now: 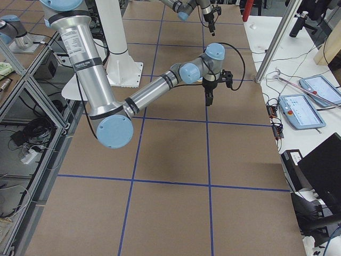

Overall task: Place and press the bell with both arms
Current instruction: 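Withdraw the left gripper while moving the right gripper above the bell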

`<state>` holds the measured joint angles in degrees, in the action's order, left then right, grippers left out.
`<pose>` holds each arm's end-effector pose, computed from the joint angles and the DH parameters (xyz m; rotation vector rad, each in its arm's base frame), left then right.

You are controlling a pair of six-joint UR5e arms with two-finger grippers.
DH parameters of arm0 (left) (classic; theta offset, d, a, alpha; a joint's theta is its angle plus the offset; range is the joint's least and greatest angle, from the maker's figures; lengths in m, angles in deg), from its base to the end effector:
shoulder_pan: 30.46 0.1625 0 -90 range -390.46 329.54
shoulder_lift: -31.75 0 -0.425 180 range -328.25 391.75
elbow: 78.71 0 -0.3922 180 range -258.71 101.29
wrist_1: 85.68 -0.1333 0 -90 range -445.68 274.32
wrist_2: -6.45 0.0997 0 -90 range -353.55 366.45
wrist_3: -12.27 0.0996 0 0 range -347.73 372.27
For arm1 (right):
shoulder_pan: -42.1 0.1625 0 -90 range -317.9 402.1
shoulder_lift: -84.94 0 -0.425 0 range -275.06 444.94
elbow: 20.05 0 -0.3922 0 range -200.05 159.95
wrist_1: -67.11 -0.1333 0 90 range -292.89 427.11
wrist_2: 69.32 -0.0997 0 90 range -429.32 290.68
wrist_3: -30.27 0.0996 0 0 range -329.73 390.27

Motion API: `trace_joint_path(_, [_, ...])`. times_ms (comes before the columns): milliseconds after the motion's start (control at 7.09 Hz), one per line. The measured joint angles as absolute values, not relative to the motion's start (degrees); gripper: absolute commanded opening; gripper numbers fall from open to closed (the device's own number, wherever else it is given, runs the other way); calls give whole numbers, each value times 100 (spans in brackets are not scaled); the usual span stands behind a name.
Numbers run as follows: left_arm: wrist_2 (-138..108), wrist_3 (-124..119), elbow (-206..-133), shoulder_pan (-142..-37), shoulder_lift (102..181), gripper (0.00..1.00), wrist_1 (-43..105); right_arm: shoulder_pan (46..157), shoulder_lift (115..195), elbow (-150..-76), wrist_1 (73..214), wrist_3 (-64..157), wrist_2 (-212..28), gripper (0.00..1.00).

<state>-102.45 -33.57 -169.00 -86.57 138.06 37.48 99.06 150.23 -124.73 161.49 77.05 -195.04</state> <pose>0.2683 -0.5806 0.4431 0.4621 0.7879 -0.0506 -0.2689 -0.5513 0.3087 0.0658 -0.8408 0.0350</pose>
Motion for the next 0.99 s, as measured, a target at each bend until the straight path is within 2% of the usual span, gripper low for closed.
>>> trace_joint_path(141, [-10291, -2918, -17224, -8787, 13303, 100, 3510, 9379, 14621, -12366, 16131, 8378, -19074, 28])
trace_joint_path(282, [-10311, -2575, -17478, -8896, 12877, 100, 3377, 9038, 14277, -12207, 16124, 8851, -18884, 0])
trace_joint_path(564, [-10339, -2323, -17919, -8991, 12174, 100, 3313, 8600, 13712, -11826, 16131, 9338, -18690, 0])
trace_joint_path(987, [-10380, -2015, -18255, -9082, 11570, 100, 3343, 8228, 12539, -10475, 16090, 9389, -18394, 0])
